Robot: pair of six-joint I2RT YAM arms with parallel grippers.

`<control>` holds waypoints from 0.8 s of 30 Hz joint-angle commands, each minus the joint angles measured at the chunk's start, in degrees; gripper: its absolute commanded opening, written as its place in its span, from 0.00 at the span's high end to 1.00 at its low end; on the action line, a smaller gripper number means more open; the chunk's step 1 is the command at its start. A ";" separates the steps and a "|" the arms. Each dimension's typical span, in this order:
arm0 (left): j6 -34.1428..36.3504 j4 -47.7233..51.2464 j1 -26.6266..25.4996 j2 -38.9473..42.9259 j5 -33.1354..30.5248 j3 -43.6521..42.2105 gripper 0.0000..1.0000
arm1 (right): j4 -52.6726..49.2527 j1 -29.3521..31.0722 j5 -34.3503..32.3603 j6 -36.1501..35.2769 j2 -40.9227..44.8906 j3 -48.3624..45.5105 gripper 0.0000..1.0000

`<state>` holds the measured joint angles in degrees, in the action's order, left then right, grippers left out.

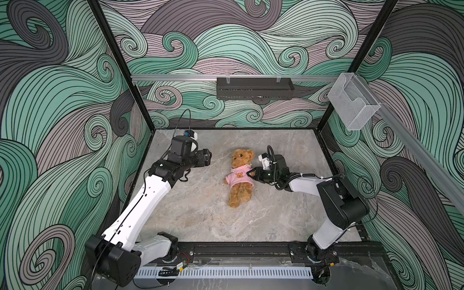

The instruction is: Dress the teddy bear

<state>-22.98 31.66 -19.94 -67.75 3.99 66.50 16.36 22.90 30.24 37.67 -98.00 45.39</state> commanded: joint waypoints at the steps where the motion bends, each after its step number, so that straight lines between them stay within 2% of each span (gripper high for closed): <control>1: -3.30 -2.85 0.17 -0.68 3.40 -0.68 0.24 | -5.81 -3.55 -0.41 -4.59 0.48 1.54 0.45; 4: -3.31 -4.07 0.22 -0.48 2.44 -2.67 0.24 | -10.17 -6.43 -3.00 -8.04 3.26 1.97 0.33; 8: -1.66 -6.47 0.17 0.42 -2.23 -6.23 0.23 | -16.56 -9.42 -8.93 -13.03 9.66 2.63 0.28; 15: 0.39 -14.01 0.26 2.41 -22.14 -13.85 0.17 | -27.86 -10.35 -30.12 -26.19 24.99 3.62 0.19; 18: 1.65 -19.18 0.51 3.12 -29.58 -16.77 0.10 | -26.17 -10.39 -38.44 -29.03 30.35 0.49 0.15; 22: 5.67 -26.01 1.10 2.59 -38.47 -20.24 0.02 | -21.32 -10.39 -45.46 -31.59 34.21 -4.77 0.07; 24: 7.41 -28.62 1.98 1.59 -43.53 -21.99 0.01 | -19.99 -10.40 -48.11 -32.75 34.36 -6.16 0.02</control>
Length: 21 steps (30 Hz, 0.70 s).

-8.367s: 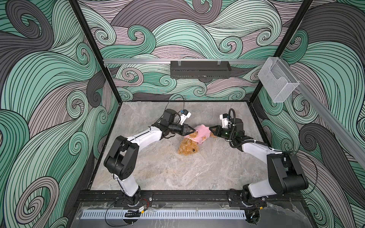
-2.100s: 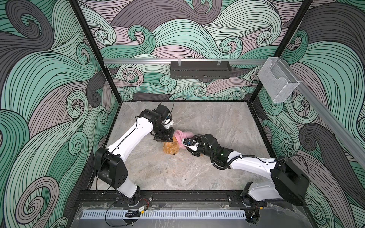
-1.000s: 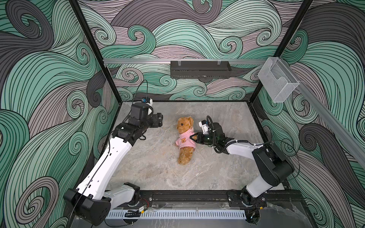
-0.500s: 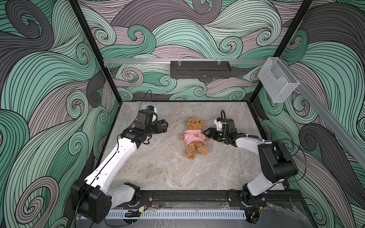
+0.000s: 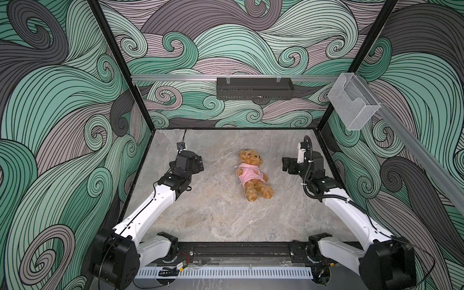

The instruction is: Dress the teddy bear

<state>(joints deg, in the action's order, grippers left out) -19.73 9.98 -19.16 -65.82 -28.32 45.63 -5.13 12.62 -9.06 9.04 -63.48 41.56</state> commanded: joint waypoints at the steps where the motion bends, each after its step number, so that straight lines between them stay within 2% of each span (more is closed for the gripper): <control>1: 5.37 -8.43 2.09 -1.03 -13.17 -2.11 0.01 | 2.49 -0.12 -10.28 -4.72 -0.42 -3.00 0.01; 4: 5.00 -11.96 5.53 -3.50 -18.53 -4.62 0.02 | 7.59 -0.19 -14.40 -7.63 -2.35 -5.93 0.01; 7: 5.64 -16.38 9.16 -6.98 -17.98 -6.44 0.01 | 13.34 -0.29 -17.32 -10.25 -5.46 -8.53 0.01; 9: 9.27 -20.49 10.28 -9.50 -15.60 -7.35 0.02 | 18.75 -0.45 -17.58 -11.53 -7.33 -10.62 0.01; 14: 15.69 -25.79 10.63 -14.96 -3.24 -8.49 0.01 | 31.78 -0.92 -15.48 -12.03 -11.59 -15.46 0.01; 16: 16.63 -28.61 10.71 -17.48 -1.98 -9.69 0.01 | 36.29 -1.14 -14.40 -12.32 -13.52 -16.58 0.01; 18: 18.70 -33.56 10.87 -18.62 -1.08 -11.80 0.01 | 36.41 -1.27 -13.43 -13.14 -14.29 -15.97 0.01; 20: 20.27 -35.52 11.04 -17.96 0.30 -12.92 0.01 | 40.23 -1.62 -13.07 -13.60 -15.14 -16.75 0.01; 21: 21.64 -40.38 11.31 -18.06 1.05 -15.03 0.01 | 42.92 -1.74 -12.33 -14.18 -15.59 -17.47 0.01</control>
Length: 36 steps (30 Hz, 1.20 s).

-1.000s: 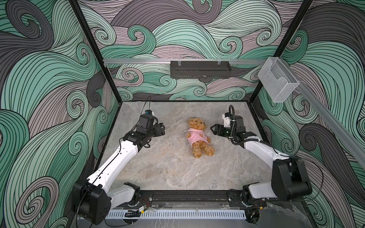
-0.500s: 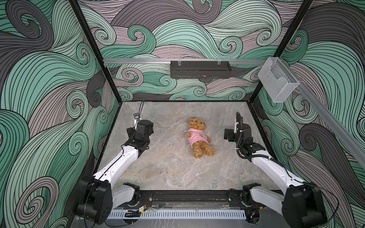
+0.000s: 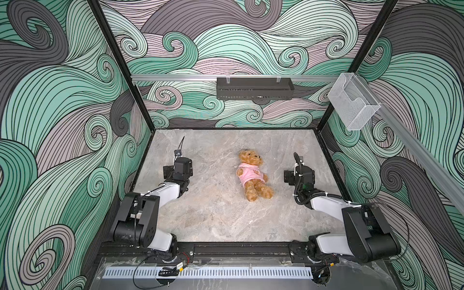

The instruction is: Dress the teddy bear

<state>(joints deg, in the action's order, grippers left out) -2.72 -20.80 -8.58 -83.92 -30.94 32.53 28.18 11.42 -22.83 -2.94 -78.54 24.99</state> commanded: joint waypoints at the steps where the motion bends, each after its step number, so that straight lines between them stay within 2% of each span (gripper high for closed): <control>1: 5.02 -14.71 1.47 -0.47 4.75 -4.16 0.01 | 11.67 -0.76 2.50 -2.58 -0.80 -1.40 0.01; 3: 3.14 -18.29 4.12 -0.84 8.92 -6.30 0.02 | 14.47 -1.20 4.24 -3.33 -1.62 -2.17 0.01; 5: 0.87 -19.60 7.48 -0.83 15.84 -7.96 0.01 | 18.16 -1.73 5.77 -3.93 -2.87 -3.47 0.01; 7: 1.66 -26.80 8.49 -4.83 17.78 -9.30 0.02 | 22.39 -2.64 7.46 -3.51 -5.06 -4.80 0.01; 8: 2.08 -27.47 8.64 -5.58 18.94 -8.61 0.01 | 24.73 -3.05 7.63 -3.37 -6.14 -5.32 0.01; 10: 1.28 -21.26 9.60 -4.12 20.94 -6.68 0.01 | 25.06 -4.17 8.73 -2.02 -6.19 -5.50 0.01; 11: 0.24 -15.95 9.70 -3.06 21.15 -5.04 0.01 | 24.58 -4.74 9.88 -1.75 -6.22 -5.40 0.01; 13: 1.28 -21.16 9.88 -4.43 21.36 -6.55 0.01 | 25.64 -6.05 11.96 -0.95 -8.16 -5.39 0.01; 15: 0.20 -17.19 9.91 -3.38 21.31 -5.26 0.02 | 29.22 -6.41 11.33 -0.52 -11.02 -5.04 0.01; 17: 0.60 -18.73 10.12 -3.92 21.45 -5.73 0.02 | 21.59 -7.28 12.47 0.59 -8.89 -3.09 0.01; 36: 0.10 -17.34 10.16 -3.36 21.62 -5.46 0.01 | 21.88 -8.17 13.78 1.10 -9.33 -2.84 0.01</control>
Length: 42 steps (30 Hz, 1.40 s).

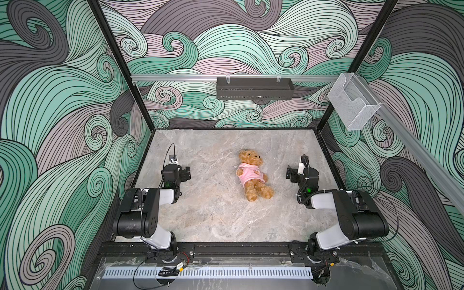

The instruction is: Dress the teddy bear

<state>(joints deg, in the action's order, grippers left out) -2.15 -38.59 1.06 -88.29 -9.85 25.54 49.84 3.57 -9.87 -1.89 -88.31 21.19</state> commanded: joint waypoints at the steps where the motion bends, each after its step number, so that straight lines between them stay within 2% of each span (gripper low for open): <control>1: -0.48 0.49 0.52 0.99 0.53 1.53 0.01 | 0.17 -0.32 0.77 0.04 0.52 0.96 0.01; 42: -0.48 0.70 0.62 0.85 0.79 1.70 0.01 | -0.61 -0.32 1.24 0.04 0.12 1.56 0.01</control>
<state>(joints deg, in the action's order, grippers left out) -2.15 -38.57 1.23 -88.29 -9.78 25.54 49.63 3.57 -9.76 -1.87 -88.31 21.28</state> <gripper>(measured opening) 0.986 0.992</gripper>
